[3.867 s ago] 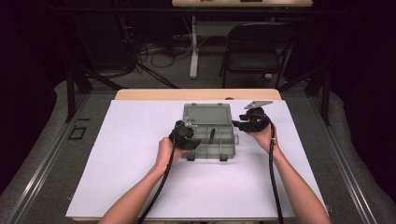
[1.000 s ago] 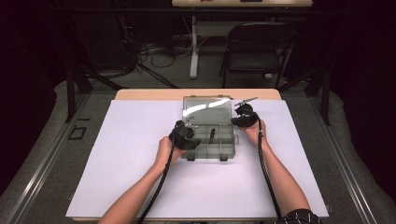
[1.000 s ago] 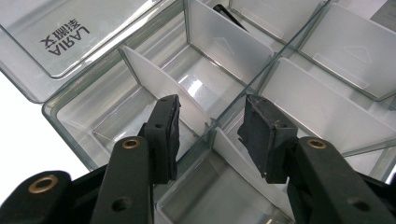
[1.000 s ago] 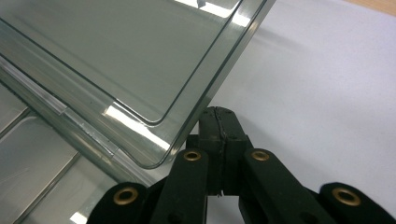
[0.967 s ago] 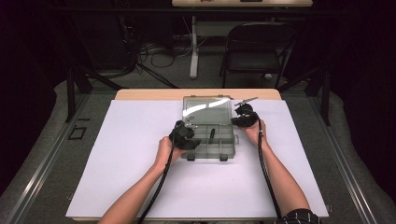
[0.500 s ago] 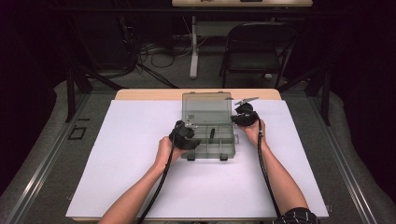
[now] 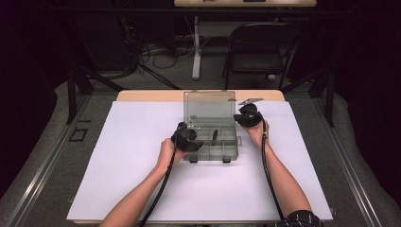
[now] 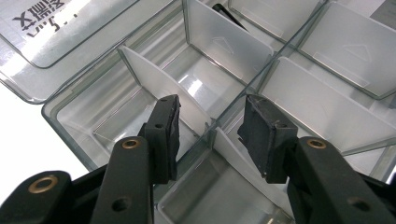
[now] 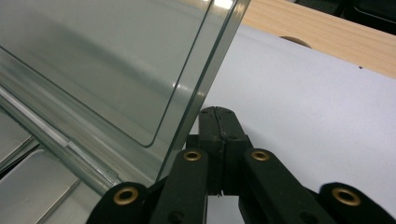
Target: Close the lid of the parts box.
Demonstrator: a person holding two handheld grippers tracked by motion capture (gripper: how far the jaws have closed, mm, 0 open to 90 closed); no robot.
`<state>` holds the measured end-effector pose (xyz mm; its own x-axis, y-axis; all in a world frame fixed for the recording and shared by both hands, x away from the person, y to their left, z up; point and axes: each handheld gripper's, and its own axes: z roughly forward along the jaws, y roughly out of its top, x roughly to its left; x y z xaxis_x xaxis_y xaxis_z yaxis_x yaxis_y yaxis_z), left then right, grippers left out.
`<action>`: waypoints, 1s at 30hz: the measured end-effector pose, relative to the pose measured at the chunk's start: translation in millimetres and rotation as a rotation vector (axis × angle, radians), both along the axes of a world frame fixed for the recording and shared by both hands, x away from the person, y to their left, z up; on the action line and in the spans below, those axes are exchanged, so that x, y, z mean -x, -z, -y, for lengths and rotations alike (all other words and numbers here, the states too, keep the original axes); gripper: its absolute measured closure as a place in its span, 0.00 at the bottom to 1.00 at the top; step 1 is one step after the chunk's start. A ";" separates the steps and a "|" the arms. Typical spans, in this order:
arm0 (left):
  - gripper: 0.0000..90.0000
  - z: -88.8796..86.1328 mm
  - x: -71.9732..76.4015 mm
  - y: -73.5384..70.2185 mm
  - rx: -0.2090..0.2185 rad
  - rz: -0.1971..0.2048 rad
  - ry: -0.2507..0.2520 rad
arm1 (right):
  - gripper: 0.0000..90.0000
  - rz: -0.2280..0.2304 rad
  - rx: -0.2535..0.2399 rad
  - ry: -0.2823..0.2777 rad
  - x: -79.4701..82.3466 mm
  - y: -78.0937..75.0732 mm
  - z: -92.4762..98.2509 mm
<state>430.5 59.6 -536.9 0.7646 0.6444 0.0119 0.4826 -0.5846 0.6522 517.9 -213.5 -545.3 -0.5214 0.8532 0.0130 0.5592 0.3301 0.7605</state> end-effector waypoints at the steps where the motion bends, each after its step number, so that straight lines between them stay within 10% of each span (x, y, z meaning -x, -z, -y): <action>1: 0.63 0.0 0.0 0.1 0.000 0.000 0.000 | 1.00 0.005 -0.004 0.001 0.2 -0.2 0.2; 30: 0.62 -0.6 -1.5 -0.1 -0.001 -0.006 0.013 | 1.00 0.094 -0.041 -0.028 7.6 -8.5 6.0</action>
